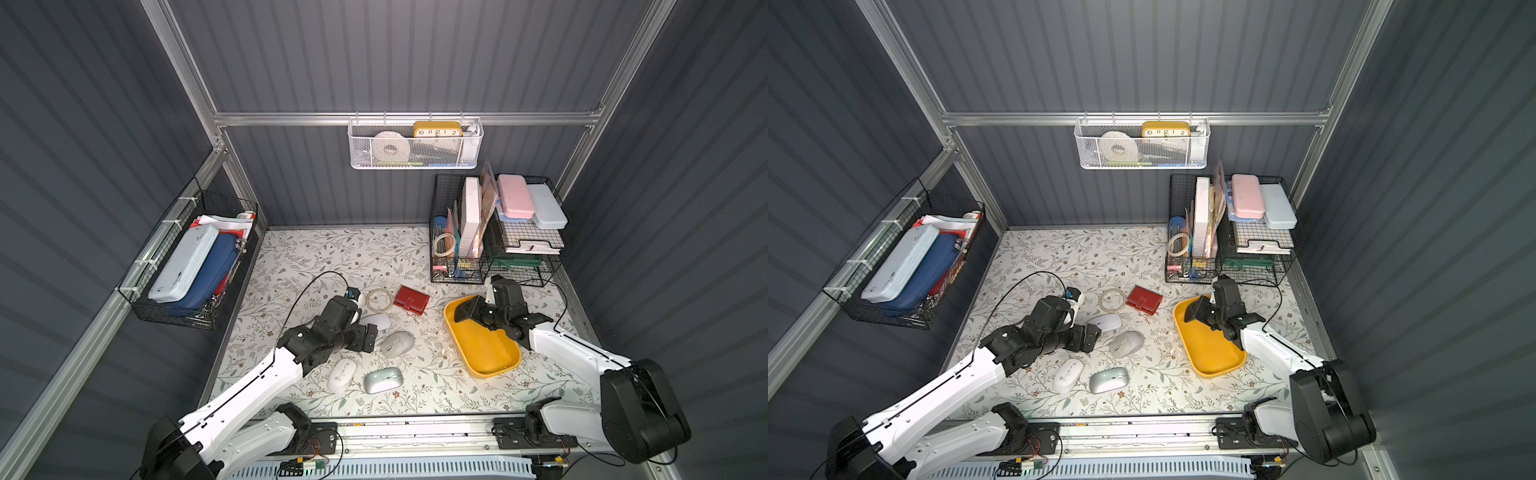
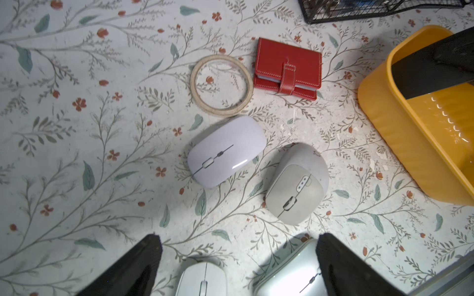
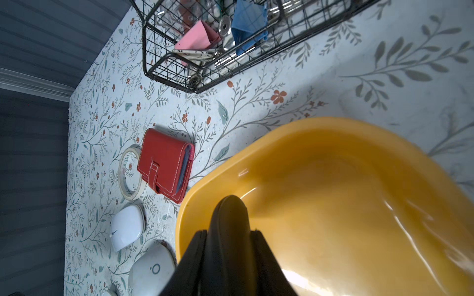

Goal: Put the mouse in the storage box
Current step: Place the mouse in the storage box.

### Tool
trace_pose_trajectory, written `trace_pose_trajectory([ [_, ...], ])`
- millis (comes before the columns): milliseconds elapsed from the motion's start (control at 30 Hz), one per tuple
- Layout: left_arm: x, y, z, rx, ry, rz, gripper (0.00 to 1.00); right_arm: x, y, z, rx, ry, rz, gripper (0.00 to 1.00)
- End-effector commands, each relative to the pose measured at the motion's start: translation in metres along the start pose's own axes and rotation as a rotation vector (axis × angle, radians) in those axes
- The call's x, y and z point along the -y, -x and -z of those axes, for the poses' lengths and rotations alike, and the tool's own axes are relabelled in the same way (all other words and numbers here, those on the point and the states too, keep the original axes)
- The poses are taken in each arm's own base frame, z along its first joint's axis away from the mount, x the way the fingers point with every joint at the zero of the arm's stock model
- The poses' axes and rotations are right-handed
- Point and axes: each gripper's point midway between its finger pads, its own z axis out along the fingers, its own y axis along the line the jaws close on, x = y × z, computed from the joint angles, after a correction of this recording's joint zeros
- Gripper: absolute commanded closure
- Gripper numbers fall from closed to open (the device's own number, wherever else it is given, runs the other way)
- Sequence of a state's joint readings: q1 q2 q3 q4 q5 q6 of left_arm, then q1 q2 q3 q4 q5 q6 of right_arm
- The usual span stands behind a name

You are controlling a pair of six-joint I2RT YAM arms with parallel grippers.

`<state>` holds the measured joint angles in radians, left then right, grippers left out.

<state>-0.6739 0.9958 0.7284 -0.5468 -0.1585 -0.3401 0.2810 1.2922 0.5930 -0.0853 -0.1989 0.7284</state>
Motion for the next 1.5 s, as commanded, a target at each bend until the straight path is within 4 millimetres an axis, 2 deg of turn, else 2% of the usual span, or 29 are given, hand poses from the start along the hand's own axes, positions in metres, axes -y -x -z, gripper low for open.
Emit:
trace_pose_trajectory([
  [0,-0.007,-0.021,0.001,-0.046,0.015,0.117,0.01,0.003,-0.004,-0.004,-0.005,0.021,0.026,0.81],
  [200,-0.007,-0.027,0.0,-0.079,0.016,0.158,0.01,0.012,-0.011,-0.01,-0.028,0.009,0.007,0.78],
  [300,-0.009,-0.03,-0.002,-0.106,0.035,0.167,0.01,0.016,-0.01,-0.011,-0.028,0.001,-0.006,0.68],
  [433,-0.028,-0.042,0.002,-0.151,0.153,0.245,0.0,0.018,-0.007,-0.01,-0.029,-0.01,-0.006,0.55],
  [567,-0.026,-0.053,0.0,-0.183,0.139,0.286,0.01,0.022,-0.006,-0.01,-0.035,-0.035,-0.005,0.41],
  [767,-0.026,-0.063,-0.004,-0.229,0.149,0.312,0.01,0.024,-0.001,-0.007,-0.033,-0.073,0.004,0.29],
  [1133,-0.027,-0.072,-0.009,-0.273,0.166,0.318,0.01,0.032,0.013,0.0,-0.004,-0.162,0.035,0.22],
  [1467,-0.033,-0.089,-0.013,-0.336,0.216,0.362,0.01,0.026,0.024,0.014,0.045,-0.166,0.071,0.19],
])
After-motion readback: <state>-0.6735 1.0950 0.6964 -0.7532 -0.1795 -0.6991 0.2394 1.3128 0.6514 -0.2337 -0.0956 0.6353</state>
